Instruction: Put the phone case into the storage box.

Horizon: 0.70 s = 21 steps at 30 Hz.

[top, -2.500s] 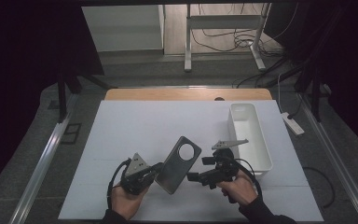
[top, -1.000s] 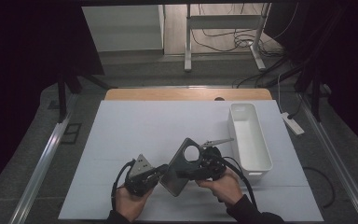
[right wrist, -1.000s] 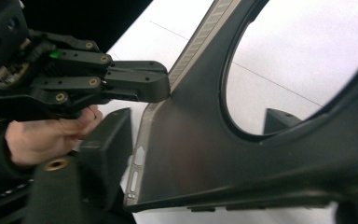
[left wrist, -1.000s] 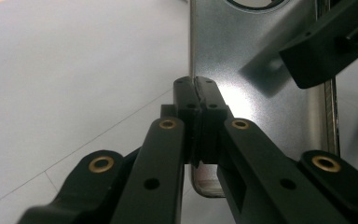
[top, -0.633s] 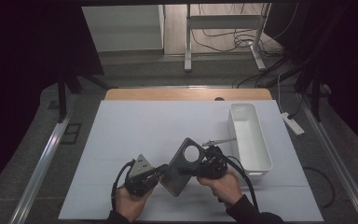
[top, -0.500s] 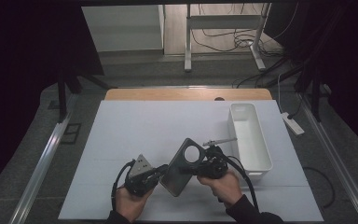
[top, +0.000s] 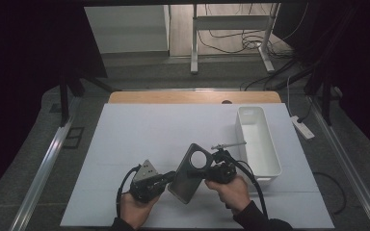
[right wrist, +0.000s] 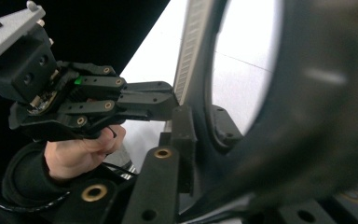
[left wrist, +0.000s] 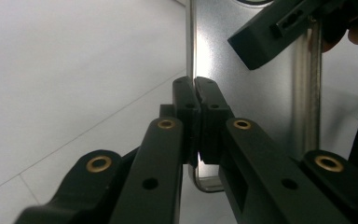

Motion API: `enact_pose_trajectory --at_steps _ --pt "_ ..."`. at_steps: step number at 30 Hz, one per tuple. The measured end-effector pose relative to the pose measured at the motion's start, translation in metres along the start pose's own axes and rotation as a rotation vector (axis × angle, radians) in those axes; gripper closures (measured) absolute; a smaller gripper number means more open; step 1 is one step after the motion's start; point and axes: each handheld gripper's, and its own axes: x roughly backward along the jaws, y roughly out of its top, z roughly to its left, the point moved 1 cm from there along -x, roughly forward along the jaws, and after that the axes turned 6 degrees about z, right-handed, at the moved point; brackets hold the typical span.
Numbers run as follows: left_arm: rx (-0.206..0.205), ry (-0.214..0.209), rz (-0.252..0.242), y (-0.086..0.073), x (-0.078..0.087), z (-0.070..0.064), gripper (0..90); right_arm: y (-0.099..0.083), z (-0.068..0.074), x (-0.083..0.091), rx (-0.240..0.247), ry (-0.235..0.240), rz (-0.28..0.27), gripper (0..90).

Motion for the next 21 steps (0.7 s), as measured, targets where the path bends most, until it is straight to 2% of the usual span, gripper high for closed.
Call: enact_pose_trajectory --at_steps 9,12,13,16,17,18,21 --pt "0.023 -0.027 -0.010 0.000 0.000 0.003 83.4 0.000 0.002 0.001 -0.009 0.011 -0.011 85.3" --pt "0.032 -0.023 -0.006 0.000 0.000 0.006 75.0 0.000 0.002 0.001 -0.003 0.004 -0.004 85.3" --pt "0.036 -0.021 -0.005 0.000 0.001 0.007 66.8 0.000 0.002 0.002 0.006 -0.011 -0.001 85.3" --pt "0.046 -0.022 -0.001 0.000 0.002 0.011 54.0 -0.001 0.002 0.002 0.013 -0.018 0.000 85.3" --pt "0.051 -0.022 -0.001 0.000 0.003 0.013 54.0 -0.001 0.002 0.002 0.019 -0.025 0.000 85.2" --pt "0.055 -0.022 0.001 -0.001 0.004 0.016 44.5 -0.001 0.002 0.003 0.034 -0.036 0.000 85.2" --pt "0.065 -0.026 0.007 -0.001 0.005 0.019 36.8 -0.001 0.003 0.005 0.050 -0.053 -0.004 85.2"
